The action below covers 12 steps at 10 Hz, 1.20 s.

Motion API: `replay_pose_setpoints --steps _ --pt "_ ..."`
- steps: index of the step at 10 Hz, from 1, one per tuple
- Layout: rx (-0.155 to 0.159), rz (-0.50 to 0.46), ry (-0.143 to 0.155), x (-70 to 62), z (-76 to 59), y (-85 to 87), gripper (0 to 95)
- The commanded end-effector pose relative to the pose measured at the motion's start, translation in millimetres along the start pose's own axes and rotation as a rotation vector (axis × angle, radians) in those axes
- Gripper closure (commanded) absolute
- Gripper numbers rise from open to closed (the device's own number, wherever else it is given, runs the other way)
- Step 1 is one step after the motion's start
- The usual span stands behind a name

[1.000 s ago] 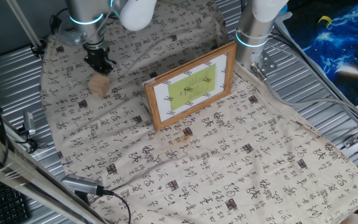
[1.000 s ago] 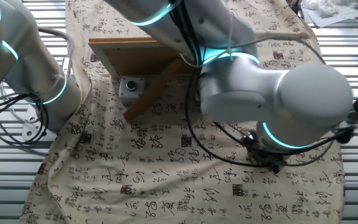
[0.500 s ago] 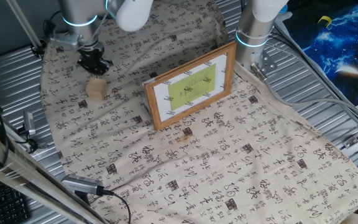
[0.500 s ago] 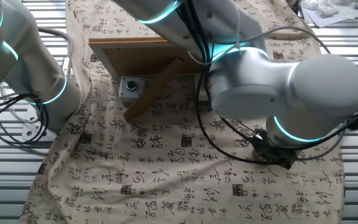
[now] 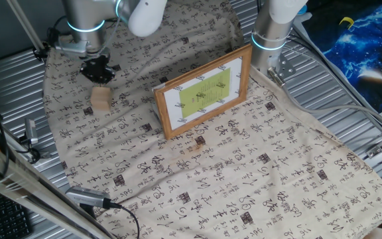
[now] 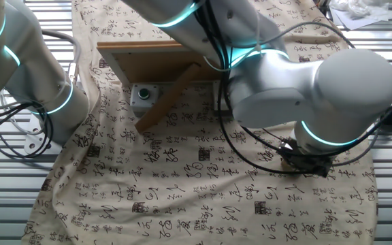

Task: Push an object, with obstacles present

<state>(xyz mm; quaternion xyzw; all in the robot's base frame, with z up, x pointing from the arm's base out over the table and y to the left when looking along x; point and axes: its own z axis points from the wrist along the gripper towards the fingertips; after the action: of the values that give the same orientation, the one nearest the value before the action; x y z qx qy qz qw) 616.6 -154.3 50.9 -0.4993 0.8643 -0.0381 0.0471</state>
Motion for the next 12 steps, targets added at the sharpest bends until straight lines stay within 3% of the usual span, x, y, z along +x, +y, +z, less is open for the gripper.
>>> replay_pose_setpoints --steps 1,5,12 --pt "0.026 -0.069 -0.017 -9.9 1.3 -4.8 95.0" --pt "0.058 -0.193 -0.04 -29.3 6.2 -10.7 95.0" --pt "0.054 -0.216 -0.055 -51.5 12.3 -13.9 95.0"
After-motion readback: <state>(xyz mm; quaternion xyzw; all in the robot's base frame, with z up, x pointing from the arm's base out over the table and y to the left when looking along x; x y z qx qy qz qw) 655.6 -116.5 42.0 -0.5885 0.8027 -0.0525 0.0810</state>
